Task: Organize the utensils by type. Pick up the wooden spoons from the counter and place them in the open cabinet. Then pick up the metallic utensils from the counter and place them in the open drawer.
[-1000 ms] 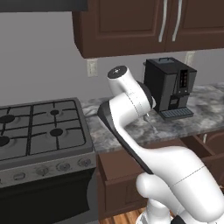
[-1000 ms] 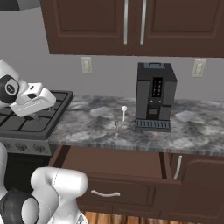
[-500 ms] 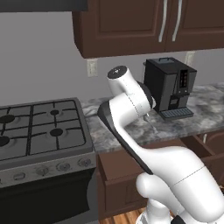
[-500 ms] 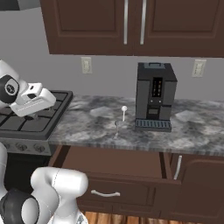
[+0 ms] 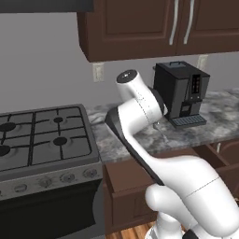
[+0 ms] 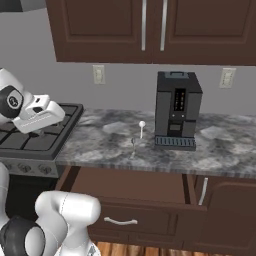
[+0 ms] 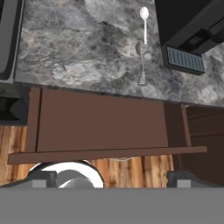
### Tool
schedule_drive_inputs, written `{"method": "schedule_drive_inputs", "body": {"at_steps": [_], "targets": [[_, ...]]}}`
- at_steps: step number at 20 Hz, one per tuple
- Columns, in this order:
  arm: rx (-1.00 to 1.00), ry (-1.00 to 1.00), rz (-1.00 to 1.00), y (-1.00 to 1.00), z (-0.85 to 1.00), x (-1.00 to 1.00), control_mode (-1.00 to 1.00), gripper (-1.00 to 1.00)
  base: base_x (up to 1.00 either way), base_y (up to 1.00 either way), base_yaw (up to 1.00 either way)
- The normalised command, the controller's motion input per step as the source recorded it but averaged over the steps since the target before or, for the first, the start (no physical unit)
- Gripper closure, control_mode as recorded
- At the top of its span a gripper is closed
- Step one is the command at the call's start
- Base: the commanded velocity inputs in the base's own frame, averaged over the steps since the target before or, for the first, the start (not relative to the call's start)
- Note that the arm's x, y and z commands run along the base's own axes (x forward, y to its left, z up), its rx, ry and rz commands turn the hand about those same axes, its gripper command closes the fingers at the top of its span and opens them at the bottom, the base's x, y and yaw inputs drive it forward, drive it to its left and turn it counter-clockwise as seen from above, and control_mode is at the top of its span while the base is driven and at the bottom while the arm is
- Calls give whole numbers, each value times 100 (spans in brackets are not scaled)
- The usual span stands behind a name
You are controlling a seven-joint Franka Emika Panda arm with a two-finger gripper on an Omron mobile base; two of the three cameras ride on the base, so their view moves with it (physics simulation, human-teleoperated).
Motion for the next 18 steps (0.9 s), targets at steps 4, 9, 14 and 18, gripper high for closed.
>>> {"method": "schedule_drive_inputs", "body": {"at_steps": [4, 9, 14, 18], "targets": [[19, 0, -4, -57, 6, 26, -100, -100, 0, 0, 0], [25, 0, -1, -74, 12, 42, -100, -100, 0, 0, 0], [12, 0, 0, -75, -10, 25, -100, -100, 0, 0, 0], [4, 1, 0, -38, -48, 13, -100, -100, 0, 0, 0]]}}
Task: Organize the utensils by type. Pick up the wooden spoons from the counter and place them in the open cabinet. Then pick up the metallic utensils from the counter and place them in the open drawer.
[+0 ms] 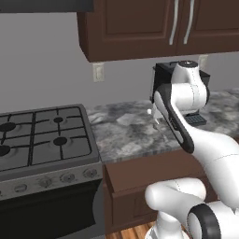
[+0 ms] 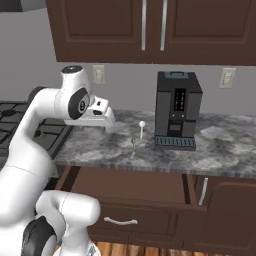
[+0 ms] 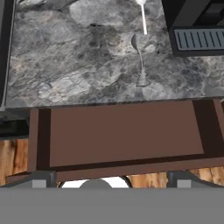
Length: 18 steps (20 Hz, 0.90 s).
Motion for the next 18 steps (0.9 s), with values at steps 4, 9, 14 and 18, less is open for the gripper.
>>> {"method": "schedule_drive_inputs", "body": {"at_steps": [4, 9, 14, 18], "targets": [[0, 0, 0, -9, -19, 13, -100, -100, 0, 0, 0], [10, -3, 0, -36, -30, 1, -100, -100, 0, 0, 0], [11, 0, 0, -24, -23, 28, -100, -100, 0, 0, 0], [1, 2, 0, -14, -16, 60, -100, -100, 0, 0, 0]]}}
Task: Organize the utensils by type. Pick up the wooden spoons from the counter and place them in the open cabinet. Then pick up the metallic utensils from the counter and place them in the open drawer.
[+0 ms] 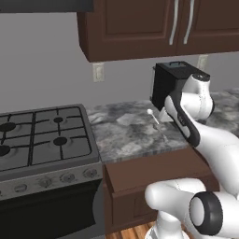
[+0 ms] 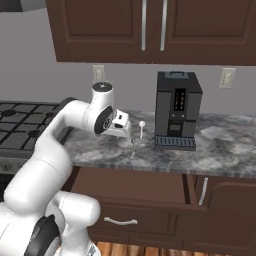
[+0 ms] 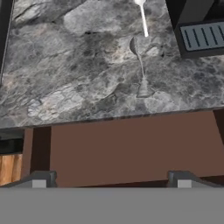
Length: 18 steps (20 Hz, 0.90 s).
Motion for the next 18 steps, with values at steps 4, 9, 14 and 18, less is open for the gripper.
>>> {"method": "schedule_drive_inputs", "body": {"at_steps": [4, 9, 14, 18], "targets": [[0, 3, 0, -2, -26, 43, -100, -100, 0, 0, 0], [0, 5, 0, -4, -23, 15, -100, -100, 0, 0, 0], [0, 6, 0, -4, -40, 28, -100, -100, 0, 0, 0], [0, 2, 0, -4, -39, 25, -100, -100, 0, 0, 0]]}}
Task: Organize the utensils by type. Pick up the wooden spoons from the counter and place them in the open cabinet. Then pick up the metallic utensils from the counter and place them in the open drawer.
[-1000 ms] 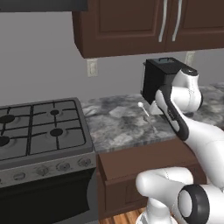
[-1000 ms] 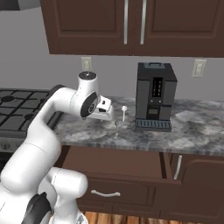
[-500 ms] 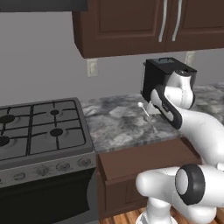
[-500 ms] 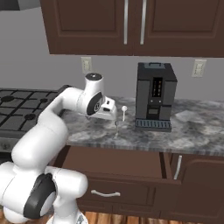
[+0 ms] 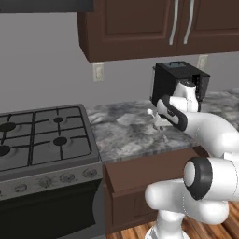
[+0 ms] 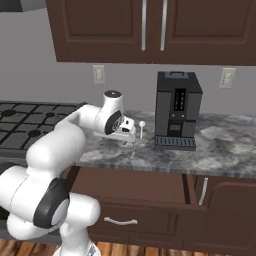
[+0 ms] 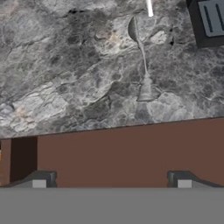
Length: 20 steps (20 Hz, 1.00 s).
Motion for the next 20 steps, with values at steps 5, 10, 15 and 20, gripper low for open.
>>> {"method": "schedule_drive_inputs", "body": {"at_steps": [5, 10, 15, 20], "targets": [[0, 0, 0, -16, -21, 26, -100, -100, 0, 0, 0], [-1, 0, 0, -11, -24, 3, -100, -100, 0, 0, 0], [-1, 0, 0, 0, -21, 24, -100, -100, 0, 0, 0], [-1, 0, 0, -2, -19, 32, -100, -100, 0, 0, 0]]}}
